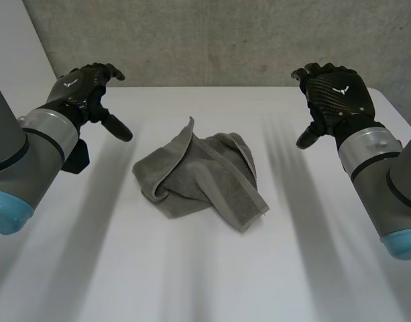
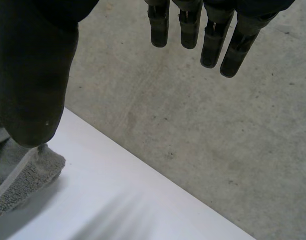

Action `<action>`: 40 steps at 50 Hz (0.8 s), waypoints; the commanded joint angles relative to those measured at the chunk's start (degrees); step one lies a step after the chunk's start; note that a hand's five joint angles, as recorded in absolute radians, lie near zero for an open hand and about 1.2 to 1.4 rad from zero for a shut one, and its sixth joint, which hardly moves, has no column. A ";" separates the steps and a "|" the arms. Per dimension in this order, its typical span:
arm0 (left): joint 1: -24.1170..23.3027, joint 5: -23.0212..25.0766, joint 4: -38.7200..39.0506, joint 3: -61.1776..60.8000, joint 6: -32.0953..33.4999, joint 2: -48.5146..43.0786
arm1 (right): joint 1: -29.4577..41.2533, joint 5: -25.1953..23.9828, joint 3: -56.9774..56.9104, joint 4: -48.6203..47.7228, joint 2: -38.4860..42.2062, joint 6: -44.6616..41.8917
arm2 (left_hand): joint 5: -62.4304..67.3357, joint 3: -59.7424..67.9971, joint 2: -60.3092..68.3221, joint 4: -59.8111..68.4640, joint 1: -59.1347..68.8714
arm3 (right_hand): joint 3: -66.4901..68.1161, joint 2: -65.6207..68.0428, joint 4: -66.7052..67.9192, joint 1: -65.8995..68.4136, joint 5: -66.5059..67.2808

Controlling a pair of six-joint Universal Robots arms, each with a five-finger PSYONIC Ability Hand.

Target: Fold the towel.

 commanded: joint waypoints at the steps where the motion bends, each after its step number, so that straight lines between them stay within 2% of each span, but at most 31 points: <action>1: -0.01 -0.05 -0.43 0.45 1.82 -1.26 | -0.41 1.01 -1.41 2.99 0.26 0.09 | -2.02 -2.78 -3.24 -3.11 -3.26 | -2.69 -4.44 -4.37 -3.47 -3.60; 10: -0.28 -1.98 -0.61 0.72 3.93 -2.23 | -1.47 0.13 -2.20 3.61 0.35 2.20 | -2.02 -2.78 -3.24 -3.11 -3.26 | -2.69 -4.44 -4.37 -3.47 -3.60; 17: -0.19 -2.16 -0.61 0.81 3.93 -2.93 | -2.43 -2.95 -2.29 3.96 0.17 2.55 | -1.51 -2.78 -2.74 -3.11 -2.76 | -2.69 -4.44 -4.37 -3.47 -3.60; 40: -0.28 -2.07 -0.61 0.72 3.93 -2.67 | -2.26 -3.74 -1.94 4.14 0.17 2.20 | -0.17 -2.78 -1.39 -3.11 -1.41 | -2.69 -4.44 -4.37 -3.47 -3.60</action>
